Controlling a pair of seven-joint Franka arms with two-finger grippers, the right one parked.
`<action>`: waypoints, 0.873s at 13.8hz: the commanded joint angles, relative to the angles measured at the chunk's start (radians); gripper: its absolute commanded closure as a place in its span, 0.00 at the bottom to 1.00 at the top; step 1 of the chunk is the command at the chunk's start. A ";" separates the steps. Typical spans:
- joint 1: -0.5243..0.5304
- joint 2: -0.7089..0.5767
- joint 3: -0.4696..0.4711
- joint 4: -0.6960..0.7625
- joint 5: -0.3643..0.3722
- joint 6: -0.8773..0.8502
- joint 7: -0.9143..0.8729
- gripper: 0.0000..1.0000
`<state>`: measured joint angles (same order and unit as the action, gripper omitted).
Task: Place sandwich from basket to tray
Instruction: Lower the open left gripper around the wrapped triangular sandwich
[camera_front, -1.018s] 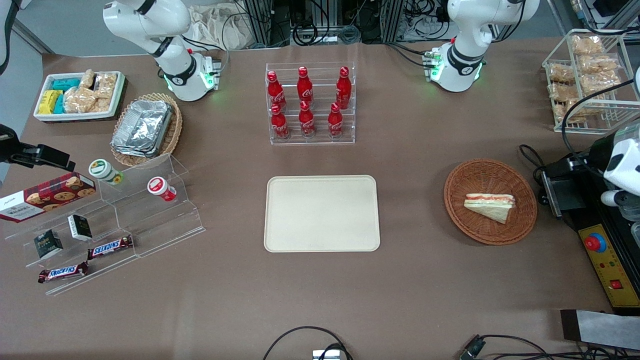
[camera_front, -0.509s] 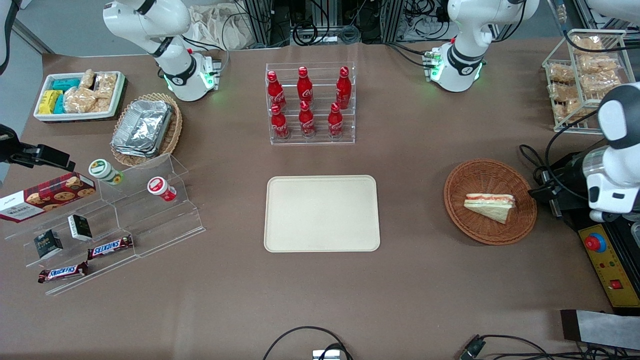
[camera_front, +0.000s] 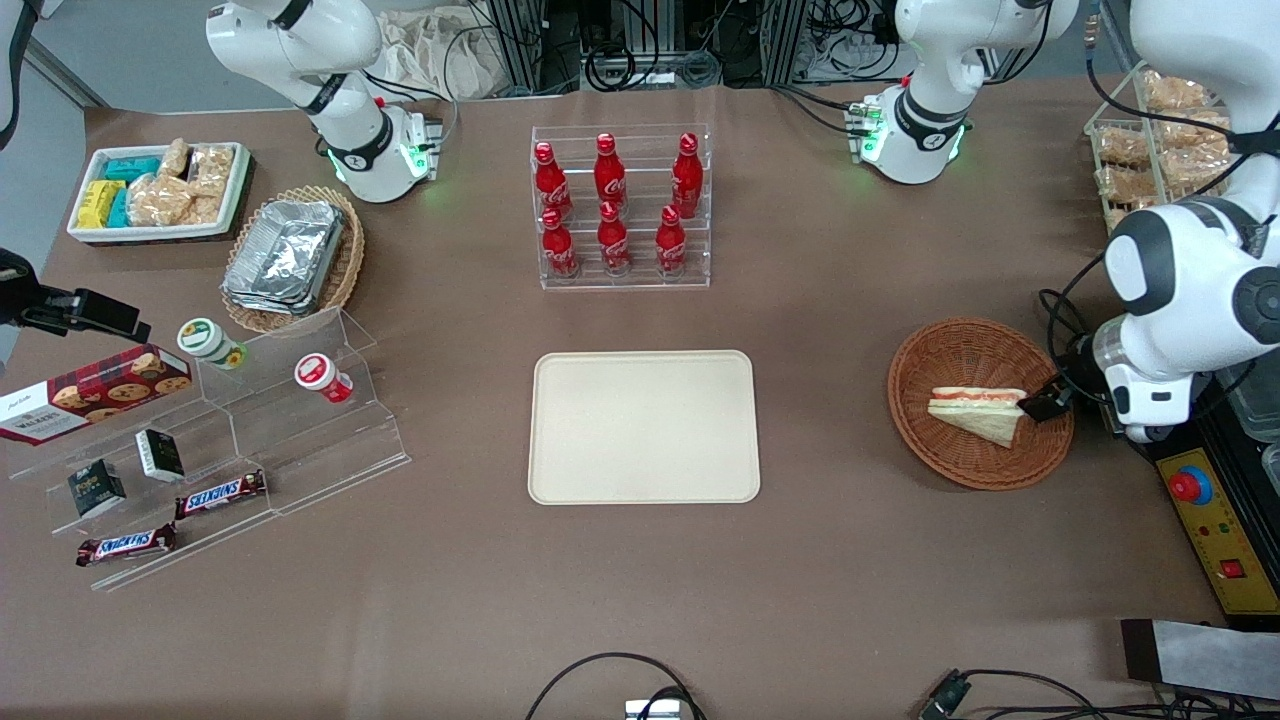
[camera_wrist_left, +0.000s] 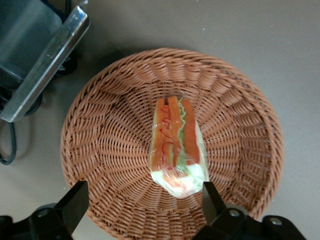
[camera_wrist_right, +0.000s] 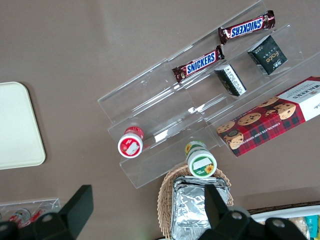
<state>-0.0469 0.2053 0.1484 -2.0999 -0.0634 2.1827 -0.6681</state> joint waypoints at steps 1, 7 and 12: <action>-0.002 0.028 -0.004 -0.031 -0.009 0.055 -0.045 0.00; -0.004 0.082 -0.006 -0.037 -0.010 0.115 -0.073 0.00; -0.005 0.042 -0.007 0.087 -0.009 -0.113 -0.071 0.00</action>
<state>-0.0479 0.2701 0.1415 -2.0853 -0.0695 2.1938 -0.7231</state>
